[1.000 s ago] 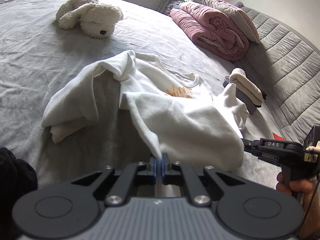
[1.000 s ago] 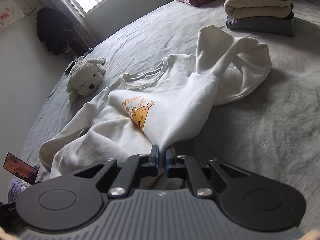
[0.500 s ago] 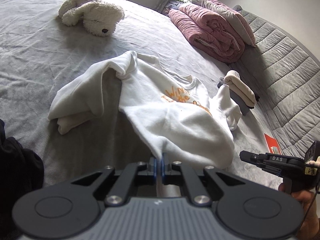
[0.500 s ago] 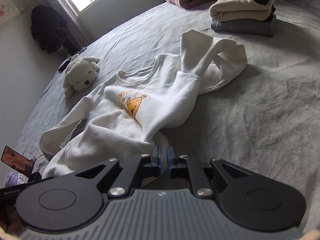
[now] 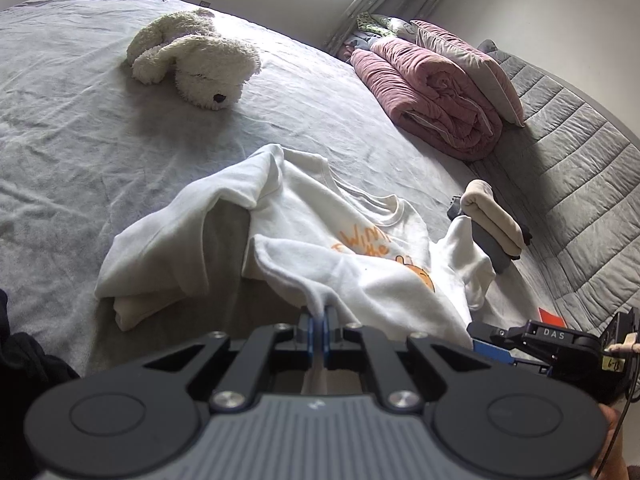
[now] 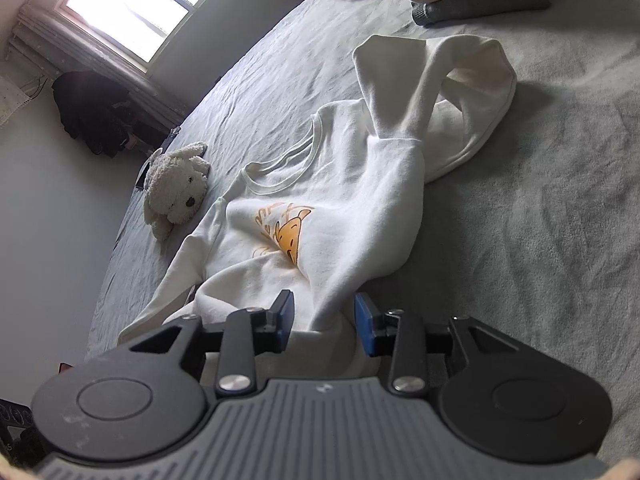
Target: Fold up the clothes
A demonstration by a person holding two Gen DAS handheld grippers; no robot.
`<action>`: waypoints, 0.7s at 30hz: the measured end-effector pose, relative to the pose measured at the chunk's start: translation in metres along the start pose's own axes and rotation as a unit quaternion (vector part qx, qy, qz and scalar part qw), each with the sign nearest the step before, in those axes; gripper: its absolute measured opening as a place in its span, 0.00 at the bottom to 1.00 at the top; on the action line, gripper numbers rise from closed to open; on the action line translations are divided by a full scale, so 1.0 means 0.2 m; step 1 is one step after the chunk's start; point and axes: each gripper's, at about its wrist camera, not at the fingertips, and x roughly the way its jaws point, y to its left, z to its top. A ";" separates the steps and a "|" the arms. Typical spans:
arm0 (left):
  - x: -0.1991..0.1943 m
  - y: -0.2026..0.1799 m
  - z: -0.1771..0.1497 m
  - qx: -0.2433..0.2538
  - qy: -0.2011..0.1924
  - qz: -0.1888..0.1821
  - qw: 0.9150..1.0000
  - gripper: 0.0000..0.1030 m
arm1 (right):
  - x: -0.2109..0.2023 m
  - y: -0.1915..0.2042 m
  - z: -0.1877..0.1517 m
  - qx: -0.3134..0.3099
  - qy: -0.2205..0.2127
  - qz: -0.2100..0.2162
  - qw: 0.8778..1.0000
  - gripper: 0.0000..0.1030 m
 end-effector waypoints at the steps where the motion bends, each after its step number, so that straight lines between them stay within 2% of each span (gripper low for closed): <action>1: 0.01 0.00 0.00 0.000 0.000 0.003 1.000 0.04 | 0.01 0.00 0.01 0.001 -0.001 0.003 1.000 0.37; 4: 0.03 0.00 0.02 0.000 -0.002 0.010 1.000 0.04 | 0.05 0.01 0.02 0.005 -0.002 0.011 1.000 0.35; 5: 0.03 0.00 0.03 0.001 -0.003 0.013 1.000 0.04 | 0.06 0.02 0.04 0.001 -0.005 0.012 1.000 0.25; 7: 0.03 0.00 0.04 0.002 -0.010 0.023 1.000 0.04 | 0.08 0.04 0.07 -0.012 -0.015 0.010 1.000 0.13; 8: 0.03 0.01 0.04 0.003 -0.015 0.029 0.999 0.04 | 0.09 0.06 0.09 -0.019 -0.019 0.007 1.000 0.10; 13: 0.00 0.06 0.06 -0.006 -0.030 0.052 0.998 0.04 | 0.12 0.20 0.19 -0.057 -0.038 -0.026 0.997 0.08; 21: 0.01 0.16 0.11 -0.040 -0.039 0.074 0.996 0.04 | 0.29 0.44 0.30 -0.123 -0.056 -0.046 0.990 0.08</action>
